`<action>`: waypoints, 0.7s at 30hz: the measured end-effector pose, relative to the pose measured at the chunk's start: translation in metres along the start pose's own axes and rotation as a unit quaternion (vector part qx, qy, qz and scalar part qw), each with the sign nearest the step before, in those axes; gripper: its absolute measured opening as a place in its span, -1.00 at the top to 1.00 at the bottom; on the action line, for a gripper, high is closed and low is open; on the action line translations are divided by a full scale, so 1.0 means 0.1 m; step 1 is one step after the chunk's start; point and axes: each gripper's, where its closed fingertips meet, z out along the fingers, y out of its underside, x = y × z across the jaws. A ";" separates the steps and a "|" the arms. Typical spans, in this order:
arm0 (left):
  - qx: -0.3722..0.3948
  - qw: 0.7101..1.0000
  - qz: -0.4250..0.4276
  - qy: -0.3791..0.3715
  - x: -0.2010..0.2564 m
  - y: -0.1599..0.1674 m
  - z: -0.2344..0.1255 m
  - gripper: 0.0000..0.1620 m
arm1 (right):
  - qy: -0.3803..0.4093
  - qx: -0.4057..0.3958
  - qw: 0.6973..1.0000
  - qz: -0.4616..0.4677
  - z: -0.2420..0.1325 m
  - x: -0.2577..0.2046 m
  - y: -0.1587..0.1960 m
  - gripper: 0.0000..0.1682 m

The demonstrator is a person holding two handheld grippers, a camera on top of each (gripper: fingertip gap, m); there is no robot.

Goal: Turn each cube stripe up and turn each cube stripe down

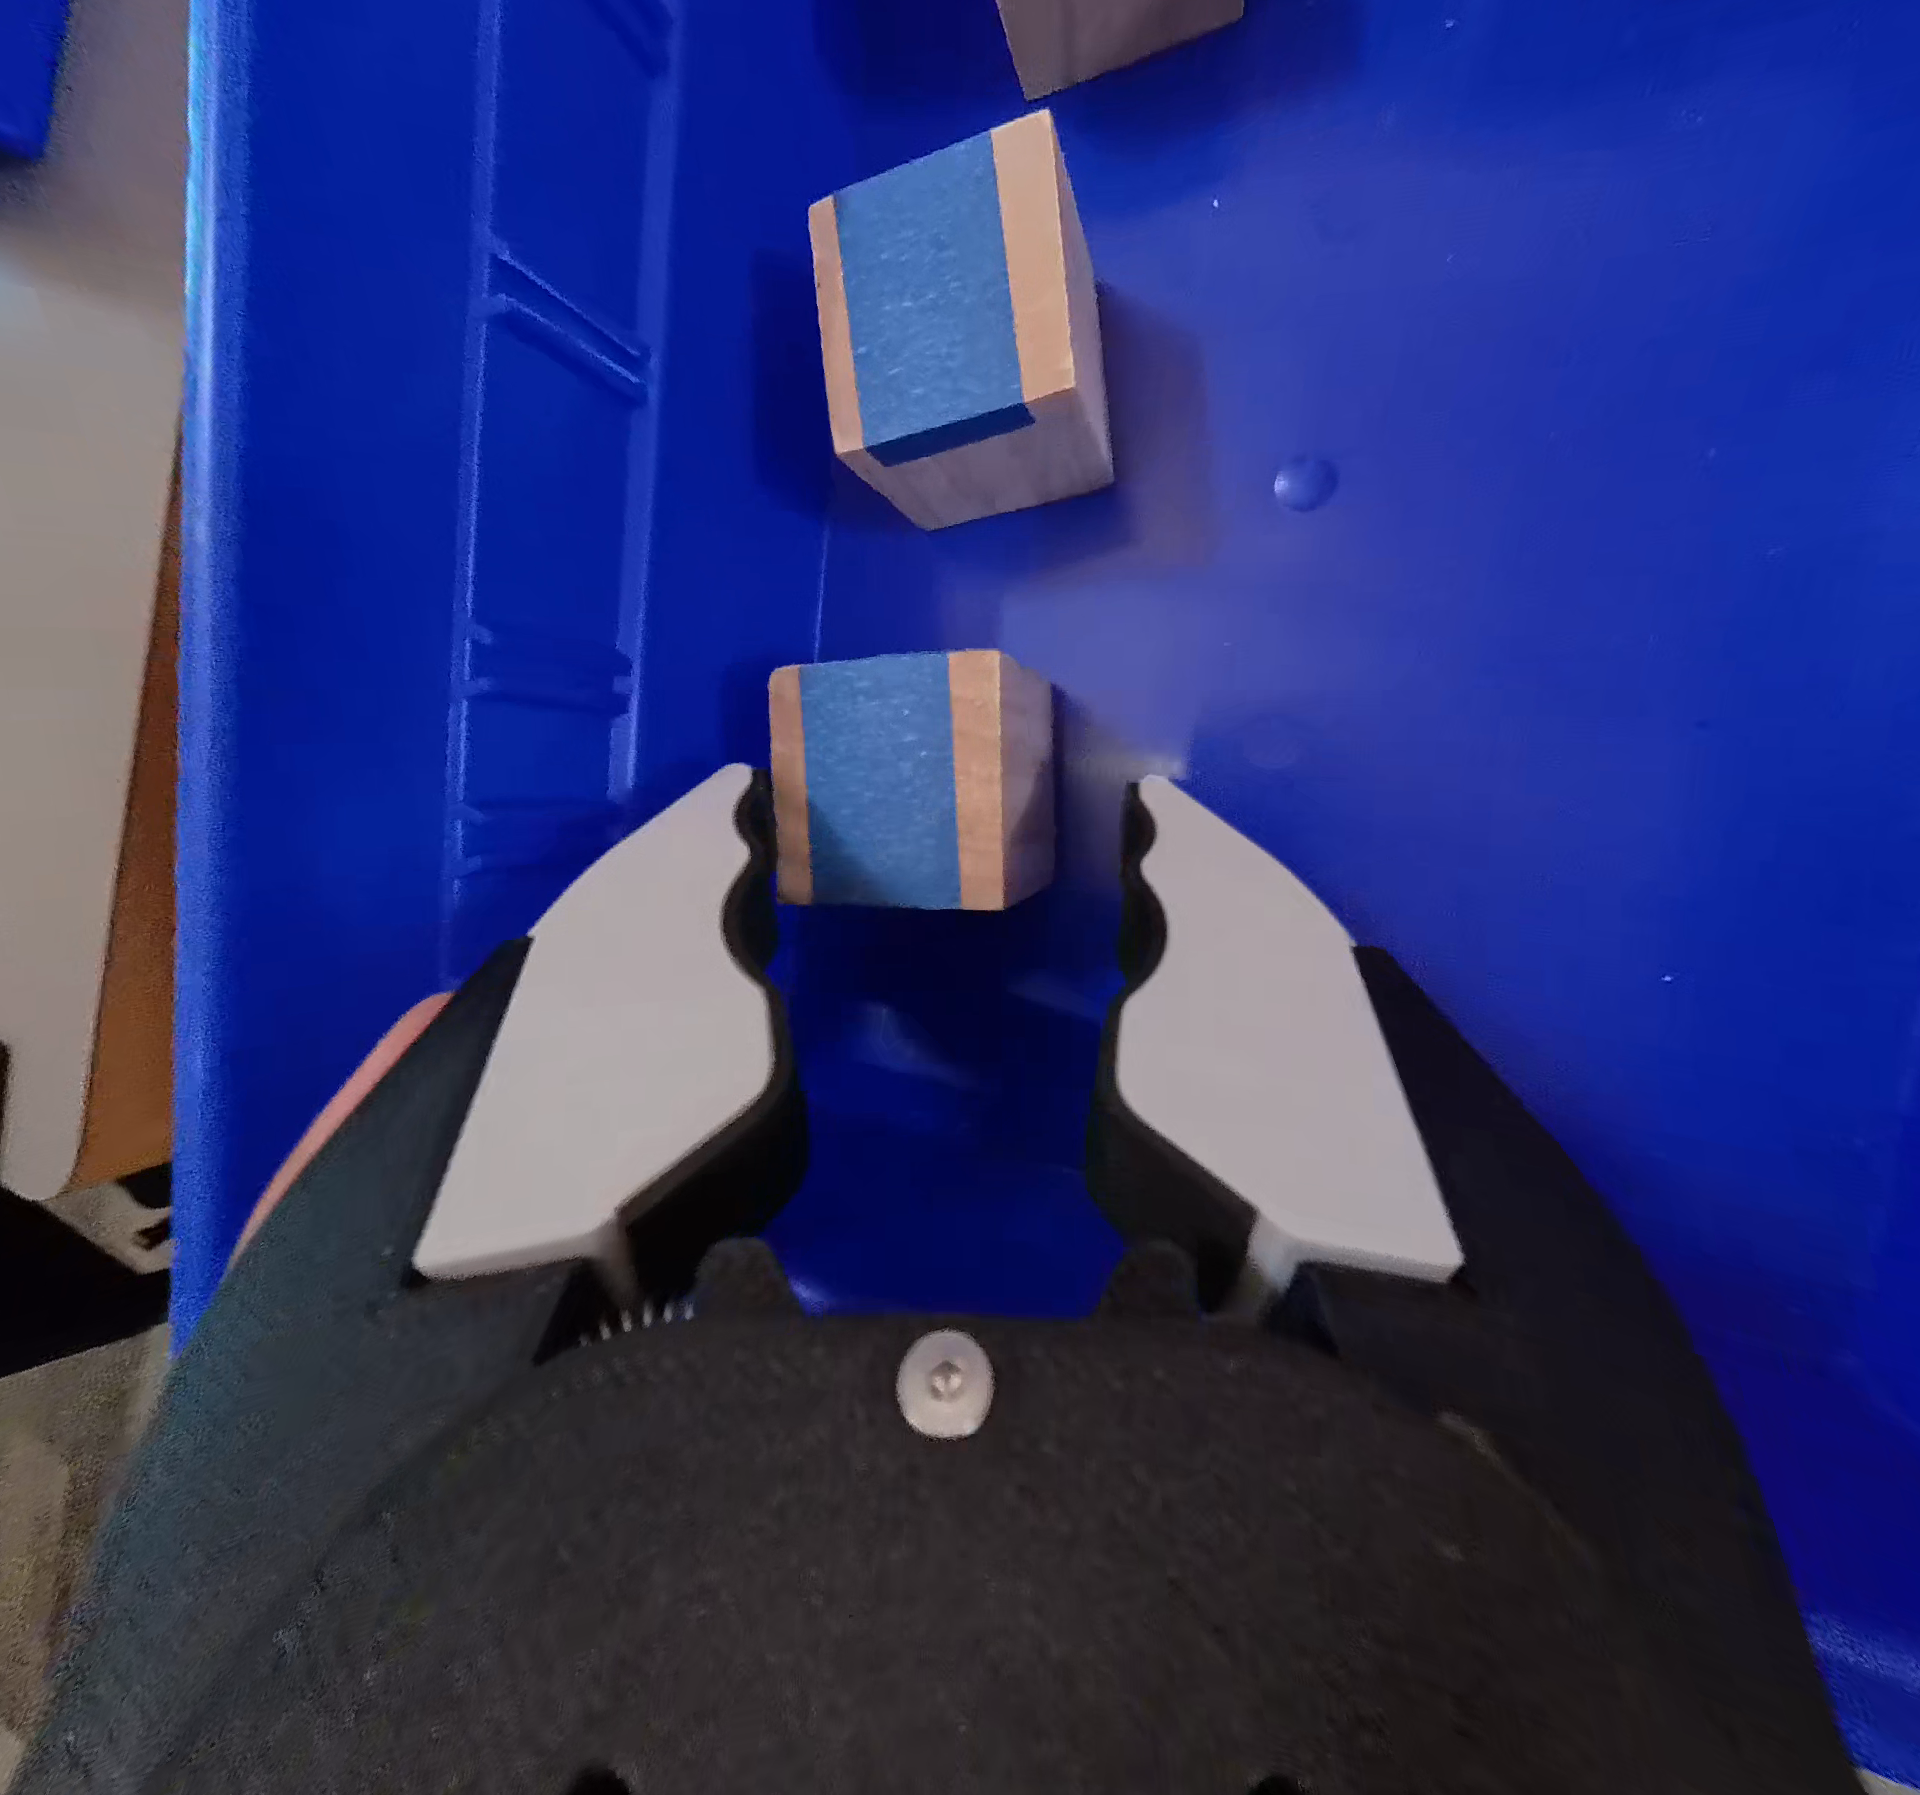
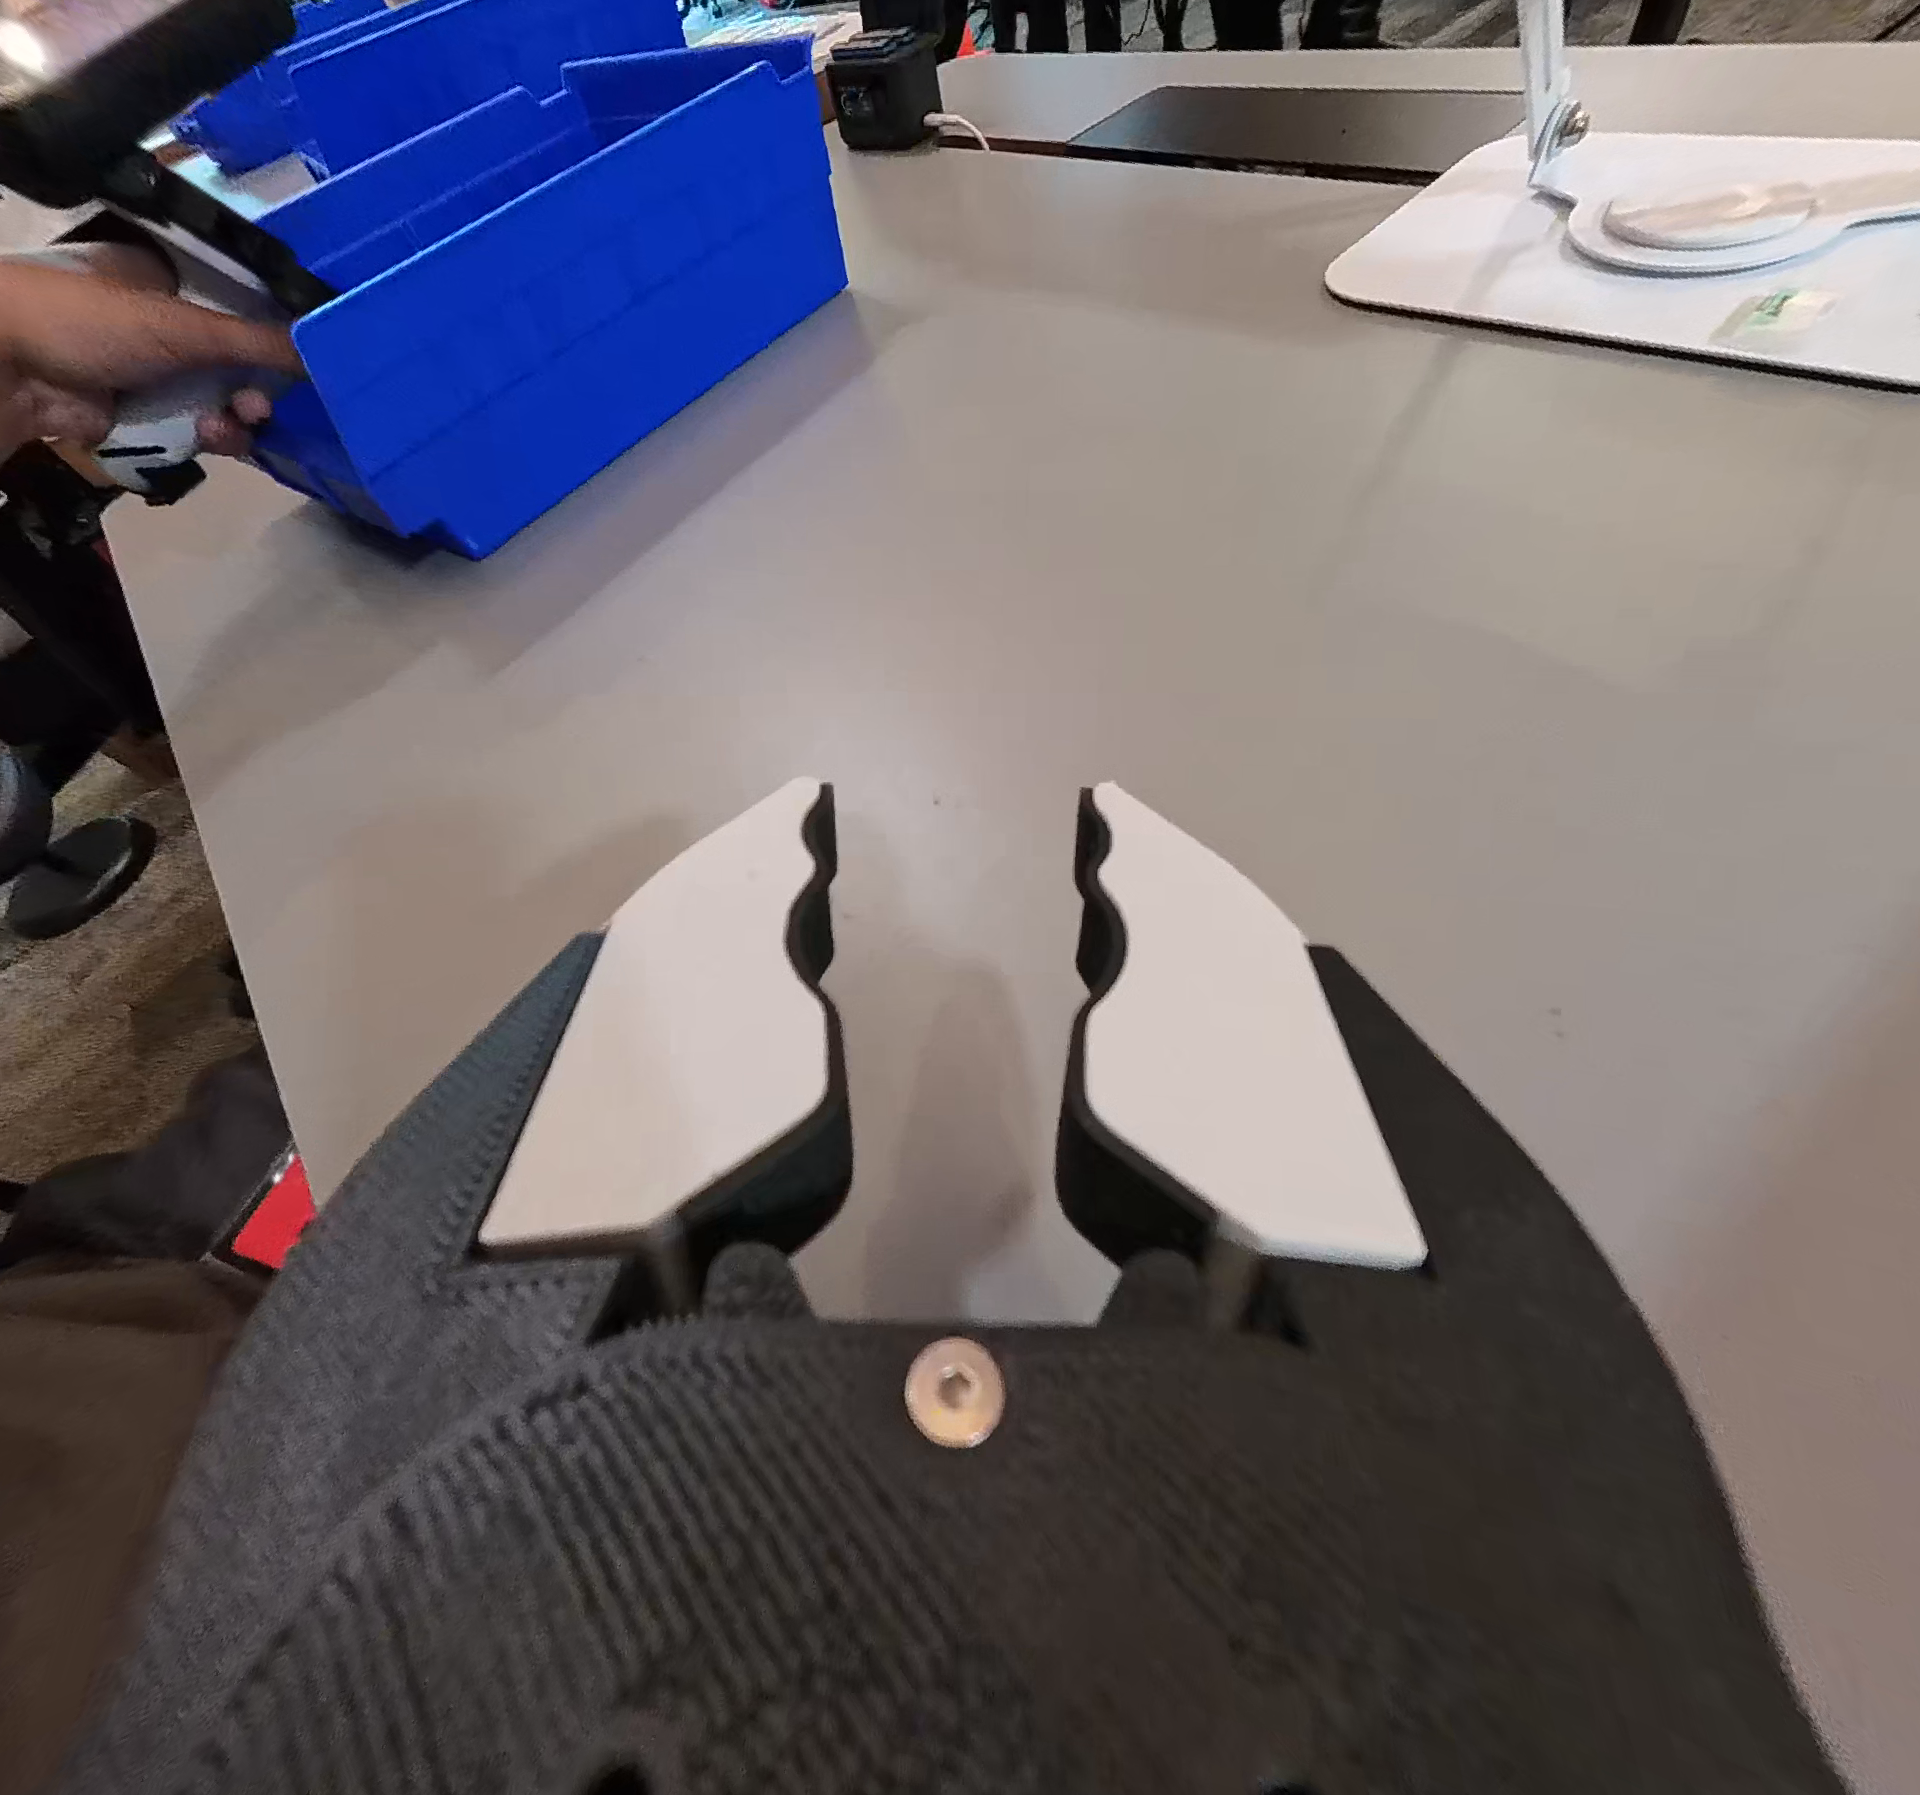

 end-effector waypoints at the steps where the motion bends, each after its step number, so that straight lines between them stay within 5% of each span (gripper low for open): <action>1: 0.001 1.000 0.011 -0.004 -0.01 0.00 -0.01 0.30 | -0.001 0.000 1.000 0.003 0.00 0.00 0.00 0.47; 4: 0.005 0.999 0.020 0.027 0.09 -0.03 -0.06 0.39 | -0.003 0.000 1.000 0.006 0.00 -0.01 0.00 0.47; 19: -0.015 0.999 0.005 0.048 0.14 -0.03 0.02 0.19 | -0.017 -0.005 1.000 0.020 0.01 -0.05 0.02 0.48; 21: -0.016 0.998 0.009 0.066 0.17 -0.01 0.02 0.34 | -0.018 -0.011 1.000 0.016 0.01 -0.06 0.04 0.48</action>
